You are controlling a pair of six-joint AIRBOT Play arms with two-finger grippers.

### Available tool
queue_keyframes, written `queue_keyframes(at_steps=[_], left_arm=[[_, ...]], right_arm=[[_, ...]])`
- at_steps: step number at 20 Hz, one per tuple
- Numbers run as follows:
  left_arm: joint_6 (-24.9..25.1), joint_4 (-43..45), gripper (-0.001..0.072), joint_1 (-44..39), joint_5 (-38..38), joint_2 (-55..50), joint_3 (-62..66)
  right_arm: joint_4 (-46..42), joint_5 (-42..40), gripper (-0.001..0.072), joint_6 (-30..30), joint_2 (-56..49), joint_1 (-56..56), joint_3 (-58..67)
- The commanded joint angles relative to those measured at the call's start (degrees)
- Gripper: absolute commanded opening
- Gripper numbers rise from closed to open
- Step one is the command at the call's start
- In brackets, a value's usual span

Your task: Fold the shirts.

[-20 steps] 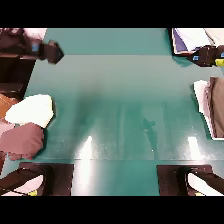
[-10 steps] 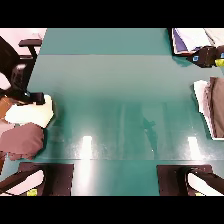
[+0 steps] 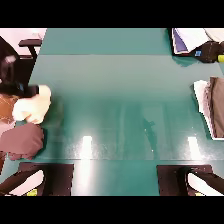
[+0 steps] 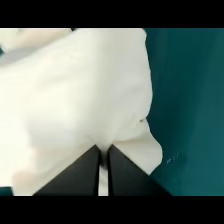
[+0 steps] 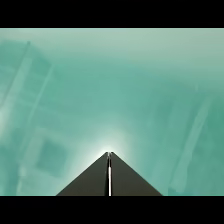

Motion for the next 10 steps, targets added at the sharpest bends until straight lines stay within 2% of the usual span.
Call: queue_keyframes(at_steps=[1,5,10], left_arm=[[0.85,-1.75,0.0022,-7.04,-1.95,5.22,15.10],[2.10,-1.62,0.0021,-23.10,-3.48,5.57,31.23],[2.19,-1.16,0.0021,-40.06,-1.51,0.15,33.40]], right_arm=[[-0.04,-1.44,0.0020,0.02,0.02,0.28,5.99],[-0.55,-2.16,0.0020,0.02,0.02,-0.20,14.53],[-0.59,-2.21,0.0020,0.00,0.00,-0.17,20.28]])
